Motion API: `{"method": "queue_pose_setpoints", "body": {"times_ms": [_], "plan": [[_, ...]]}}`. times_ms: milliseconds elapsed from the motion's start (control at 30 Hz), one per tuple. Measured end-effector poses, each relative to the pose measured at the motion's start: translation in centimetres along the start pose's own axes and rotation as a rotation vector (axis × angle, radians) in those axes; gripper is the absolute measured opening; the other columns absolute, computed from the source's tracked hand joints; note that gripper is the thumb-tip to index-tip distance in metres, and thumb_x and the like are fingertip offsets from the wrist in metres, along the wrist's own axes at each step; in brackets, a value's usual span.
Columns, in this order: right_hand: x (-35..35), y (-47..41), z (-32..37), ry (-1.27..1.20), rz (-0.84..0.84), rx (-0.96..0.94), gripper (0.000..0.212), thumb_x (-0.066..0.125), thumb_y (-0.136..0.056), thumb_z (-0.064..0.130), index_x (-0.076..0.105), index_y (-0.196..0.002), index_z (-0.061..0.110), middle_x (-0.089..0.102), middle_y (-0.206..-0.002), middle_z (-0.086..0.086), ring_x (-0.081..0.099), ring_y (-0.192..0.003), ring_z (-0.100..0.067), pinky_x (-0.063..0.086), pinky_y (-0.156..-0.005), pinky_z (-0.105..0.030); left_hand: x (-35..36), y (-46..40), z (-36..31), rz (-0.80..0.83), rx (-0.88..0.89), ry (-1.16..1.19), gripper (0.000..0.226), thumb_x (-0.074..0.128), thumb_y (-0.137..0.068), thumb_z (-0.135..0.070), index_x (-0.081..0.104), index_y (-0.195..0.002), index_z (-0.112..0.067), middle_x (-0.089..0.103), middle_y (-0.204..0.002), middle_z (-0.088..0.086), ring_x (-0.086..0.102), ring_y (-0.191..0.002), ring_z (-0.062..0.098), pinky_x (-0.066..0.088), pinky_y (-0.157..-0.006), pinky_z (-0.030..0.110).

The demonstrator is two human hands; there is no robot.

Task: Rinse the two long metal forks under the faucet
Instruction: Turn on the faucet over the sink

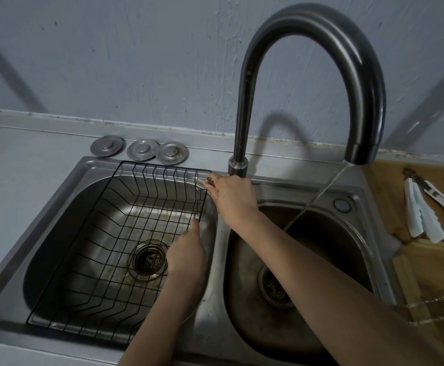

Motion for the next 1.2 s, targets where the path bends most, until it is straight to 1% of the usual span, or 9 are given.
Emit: {"method": "queue_pose_setpoints", "body": {"times_ms": [133,233,333,467,567,700,833,1100,1200], "plan": [[-0.4,0.1,0.0,-0.131,0.037,0.015,0.025,0.037,-0.099,0.024,0.053,-0.109,0.008,0.041,-0.067,0.004,0.034,-0.052,-0.005,0.033,-0.057,0.003,0.1,0.0,0.0,-0.003,0.007,0.001,0.040,0.035,-0.090,-0.001,0.034,-0.128,-0.014,0.066,-0.093,0.010,0.066,-0.082,0.029,0.052,-0.065,0.037],[0.0,0.0,0.1,-0.046,0.011,0.023,0.026,0.037,-0.099,0.028,0.054,-0.107,0.011,0.047,-0.069,0.002,0.049,-0.061,-0.011,0.028,-0.038,-0.018,0.0,0.0,0.0,-0.006,0.003,0.003,0.038,0.036,-0.089,-0.001,0.035,-0.125,-0.014,0.066,-0.092,0.010,0.066,-0.081,0.030,0.053,-0.066,0.038],[0.5,-0.3,-0.2,0.037,-0.011,0.041,0.026,0.036,-0.098,0.032,0.053,-0.106,0.015,0.059,-0.073,-0.002,0.058,-0.067,-0.016,0.034,-0.045,-0.026,0.0,0.0,0.0,-0.009,0.008,0.008,0.039,0.036,-0.089,0.000,0.036,-0.124,-0.015,0.066,-0.090,0.010,0.066,-0.081,0.030,0.056,-0.067,0.039],[1.2,-0.5,-0.1,-0.020,0.014,0.053,0.025,0.037,-0.098,0.030,0.052,-0.108,0.012,0.054,-0.073,-0.003,0.060,-0.072,-0.020,0.031,-0.044,-0.024,0.0,0.2,0.1,-0.005,-0.003,0.003,0.040,0.036,-0.088,0.000,0.035,-0.125,-0.015,0.067,-0.091,0.010,0.066,-0.081,0.029,0.055,-0.067,0.037],[1.7,-0.6,0.0,-0.022,0.025,0.034,0.024,0.037,-0.098,0.028,0.052,-0.104,0.011,0.064,-0.080,-0.009,0.062,-0.077,-0.025,0.049,-0.058,-0.035,0.1,0.2,0.1,-0.014,0.001,0.006,0.041,0.035,-0.089,-0.001,0.034,-0.127,-0.015,0.067,-0.091,0.009,0.066,-0.081,0.028,0.053,-0.065,0.036],[1.7,-0.4,-0.1,0.055,-0.019,0.006,0.025,0.036,-0.098,0.029,0.053,-0.104,0.011,0.065,-0.082,-0.011,0.061,-0.076,-0.025,0.045,-0.056,-0.032,0.1,0.2,0.0,-0.020,0.001,0.006,0.041,0.035,-0.089,-0.001,0.034,-0.127,-0.015,0.066,-0.093,0.010,0.065,-0.082,0.029,0.051,-0.065,0.036],[1.8,-0.7,0.0,0.012,-0.013,0.013,0.024,0.038,-0.097,0.027,0.053,-0.104,0.009,0.066,-0.080,-0.014,0.062,-0.074,-0.029,0.054,-0.063,-0.043,0.1,0.2,0.1,-0.010,0.001,0.017,0.041,0.035,-0.088,0.001,0.034,-0.126,-0.015,0.067,-0.093,0.011,0.065,-0.083,0.030,0.051,-0.064,0.036],[0.7,-0.5,0.1,0.083,-0.010,0.017,0.027,0.040,-0.097,0.029,0.052,-0.110,0.008,0.066,-0.092,-0.015,0.063,-0.083,-0.031,0.046,-0.059,-0.035,0.2,0.1,0.1,0.010,0.003,-0.017,0.047,0.036,-0.089,-0.001,0.031,-0.134,-0.015,0.066,-0.098,0.010,0.065,-0.085,0.028,0.046,-0.062,0.034],[-0.4,1.1,0.3,-0.055,0.067,0.056,0.037,0.052,-0.091,0.029,0.044,-0.121,0.008,0.063,-0.103,-0.016,0.061,-0.092,-0.031,0.052,-0.072,-0.039,0.1,0.5,-0.3,0.021,0.009,-0.004,0.051,0.040,-0.092,-0.010,0.026,-0.140,-0.014,0.062,-0.112,0.013,0.065,-0.088,0.028,0.046,-0.060,0.033]]}}
Point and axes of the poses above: each hand's wrist, its own y-axis away from the middle knuckle, its own x-axis out of the palm, z = x × y, the point moved 2 cm from there along -y, towards the middle knuckle
